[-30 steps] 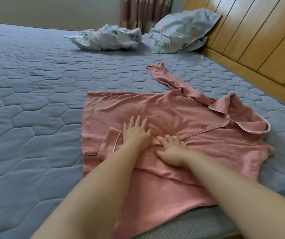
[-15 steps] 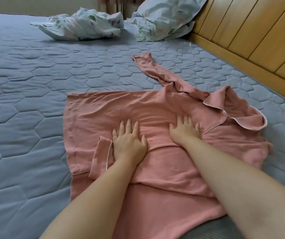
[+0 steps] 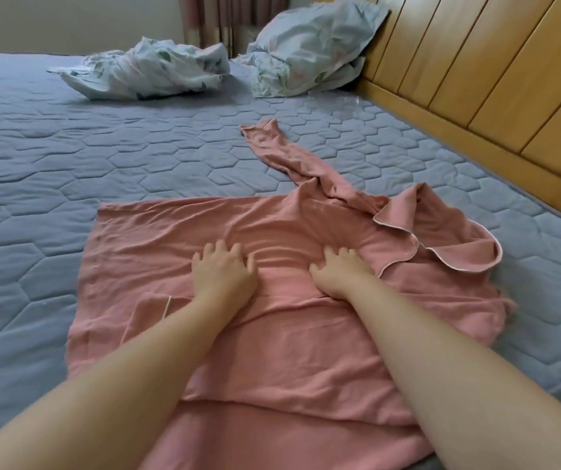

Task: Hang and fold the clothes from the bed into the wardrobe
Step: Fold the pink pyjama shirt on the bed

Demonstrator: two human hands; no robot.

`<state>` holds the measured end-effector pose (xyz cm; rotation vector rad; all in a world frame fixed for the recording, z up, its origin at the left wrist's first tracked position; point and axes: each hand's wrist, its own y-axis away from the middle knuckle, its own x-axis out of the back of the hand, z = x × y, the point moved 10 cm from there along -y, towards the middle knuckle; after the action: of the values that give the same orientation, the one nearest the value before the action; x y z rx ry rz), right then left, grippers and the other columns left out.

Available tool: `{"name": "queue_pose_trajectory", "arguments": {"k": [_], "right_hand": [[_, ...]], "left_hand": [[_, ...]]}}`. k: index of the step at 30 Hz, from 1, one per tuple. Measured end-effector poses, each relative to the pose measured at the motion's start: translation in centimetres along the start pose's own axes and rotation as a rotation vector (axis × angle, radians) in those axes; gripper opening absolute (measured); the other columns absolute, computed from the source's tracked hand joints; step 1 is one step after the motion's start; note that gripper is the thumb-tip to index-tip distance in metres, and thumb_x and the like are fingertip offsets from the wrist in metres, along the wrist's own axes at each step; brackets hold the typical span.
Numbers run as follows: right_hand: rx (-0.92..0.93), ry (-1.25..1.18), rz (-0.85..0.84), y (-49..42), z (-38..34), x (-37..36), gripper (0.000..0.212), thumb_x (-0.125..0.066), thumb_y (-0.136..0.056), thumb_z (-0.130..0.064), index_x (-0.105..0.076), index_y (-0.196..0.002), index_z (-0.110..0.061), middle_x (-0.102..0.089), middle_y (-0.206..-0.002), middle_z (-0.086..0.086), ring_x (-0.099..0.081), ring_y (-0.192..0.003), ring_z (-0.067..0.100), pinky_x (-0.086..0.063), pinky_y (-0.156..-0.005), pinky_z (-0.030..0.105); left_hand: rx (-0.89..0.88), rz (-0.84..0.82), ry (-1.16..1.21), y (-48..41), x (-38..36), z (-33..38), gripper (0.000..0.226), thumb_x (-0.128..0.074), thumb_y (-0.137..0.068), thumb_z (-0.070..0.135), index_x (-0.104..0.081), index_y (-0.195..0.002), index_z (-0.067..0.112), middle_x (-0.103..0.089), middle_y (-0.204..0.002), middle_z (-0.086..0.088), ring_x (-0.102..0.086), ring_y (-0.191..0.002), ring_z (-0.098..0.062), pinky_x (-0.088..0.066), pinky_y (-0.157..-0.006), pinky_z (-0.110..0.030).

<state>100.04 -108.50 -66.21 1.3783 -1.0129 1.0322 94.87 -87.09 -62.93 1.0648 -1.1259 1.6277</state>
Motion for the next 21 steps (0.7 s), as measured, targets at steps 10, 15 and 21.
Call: {"name": "queue_pose_trajectory", "arguments": {"k": [10, 15, 21], "right_hand": [[0.322, 0.252, 0.087, -5.1, -3.5, 7.5, 0.042, -0.046, -0.091, -0.037, -0.058, -0.123, -0.012, -0.058, -0.129, 0.011, -0.054, -0.117, 0.031, -0.041, -0.092, 0.036], [0.236, -0.296, 0.537, -9.4, -1.2, 16.4, 0.032, -0.048, -0.087, -0.012, -0.058, -0.116, -0.003, -0.058, -0.121, 0.018, -0.055, -0.109, 0.036, -0.044, -0.085, 0.036], [-0.132, -0.985, 0.037, -17.0, 1.5, 10.4, 0.022, -0.057, -0.088, -0.007, -0.057, -0.108, 0.003, -0.063, -0.087, 0.015, -0.068, -0.070, 0.017, -0.046, -0.051, 0.020]], "left_hand": [[0.006, -0.041, -0.075, -2.7, -4.6, -0.6, 0.063, -0.026, -0.091, 0.048, -0.016, -0.151, 0.033, -0.015, -0.160, -0.001, -0.012, -0.146, -0.021, -0.005, -0.118, -0.045], [0.020, -0.017, -0.058, -2.7, -4.5, -0.5, 0.070, -0.018, -0.083, 0.050, -0.019, -0.151, 0.033, -0.016, -0.159, 0.000, -0.012, -0.146, -0.019, -0.005, -0.117, -0.044], [0.016, -0.003, -0.048, -2.7, -4.3, -0.4, 0.070, -0.020, -0.083, 0.049, -0.022, -0.150, 0.032, -0.018, -0.159, 0.000, -0.015, -0.146, -0.020, -0.008, -0.117, -0.044]]}}
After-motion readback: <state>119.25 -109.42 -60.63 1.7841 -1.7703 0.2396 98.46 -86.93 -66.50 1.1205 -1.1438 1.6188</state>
